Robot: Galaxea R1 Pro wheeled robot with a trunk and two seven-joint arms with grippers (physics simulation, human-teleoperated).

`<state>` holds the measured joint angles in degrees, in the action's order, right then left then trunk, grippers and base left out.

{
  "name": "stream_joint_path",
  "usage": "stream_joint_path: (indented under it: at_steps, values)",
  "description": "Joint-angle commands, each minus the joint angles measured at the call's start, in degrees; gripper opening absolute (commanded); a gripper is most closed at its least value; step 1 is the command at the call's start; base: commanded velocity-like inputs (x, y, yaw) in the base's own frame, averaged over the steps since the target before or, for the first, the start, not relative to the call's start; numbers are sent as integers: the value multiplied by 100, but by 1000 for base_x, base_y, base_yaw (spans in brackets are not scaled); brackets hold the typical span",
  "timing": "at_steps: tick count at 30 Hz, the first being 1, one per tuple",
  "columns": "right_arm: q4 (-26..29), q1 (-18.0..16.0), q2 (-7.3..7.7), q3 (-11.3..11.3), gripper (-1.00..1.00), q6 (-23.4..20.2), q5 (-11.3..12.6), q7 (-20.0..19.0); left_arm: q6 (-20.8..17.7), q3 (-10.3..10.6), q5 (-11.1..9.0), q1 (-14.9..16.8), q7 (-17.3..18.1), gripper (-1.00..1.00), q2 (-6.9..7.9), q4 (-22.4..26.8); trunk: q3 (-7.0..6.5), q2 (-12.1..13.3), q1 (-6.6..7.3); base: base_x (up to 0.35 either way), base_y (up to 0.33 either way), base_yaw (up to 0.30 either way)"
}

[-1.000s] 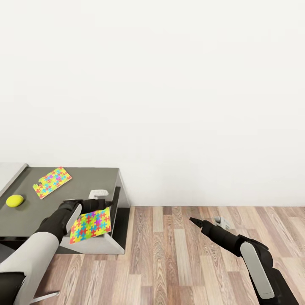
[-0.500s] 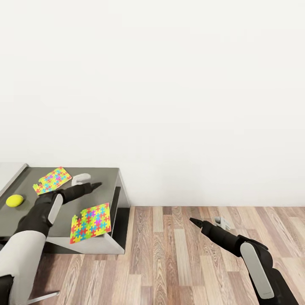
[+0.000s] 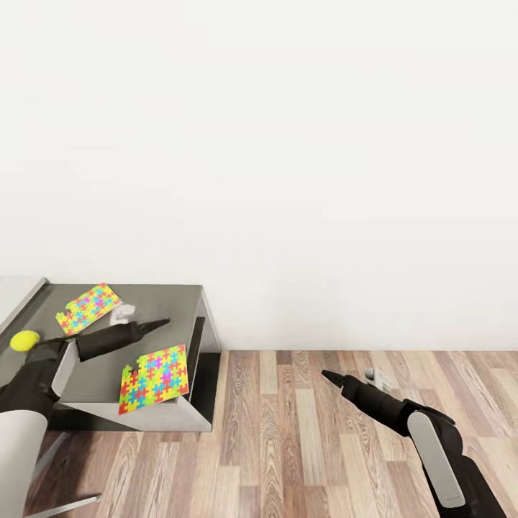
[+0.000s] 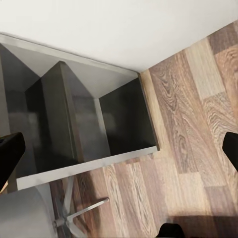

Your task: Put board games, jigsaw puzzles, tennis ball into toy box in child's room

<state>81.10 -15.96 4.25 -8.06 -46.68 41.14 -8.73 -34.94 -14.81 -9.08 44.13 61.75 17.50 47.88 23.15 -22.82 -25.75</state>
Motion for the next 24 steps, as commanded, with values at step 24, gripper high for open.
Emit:
stream_joint_path:
  at_steps: [24]
  values:
    - [-128,-111,-172,967,100,359,30,-81,-306,-122,-5,-526,2825,100,26,383,-141,-10,-3,0,0,0]
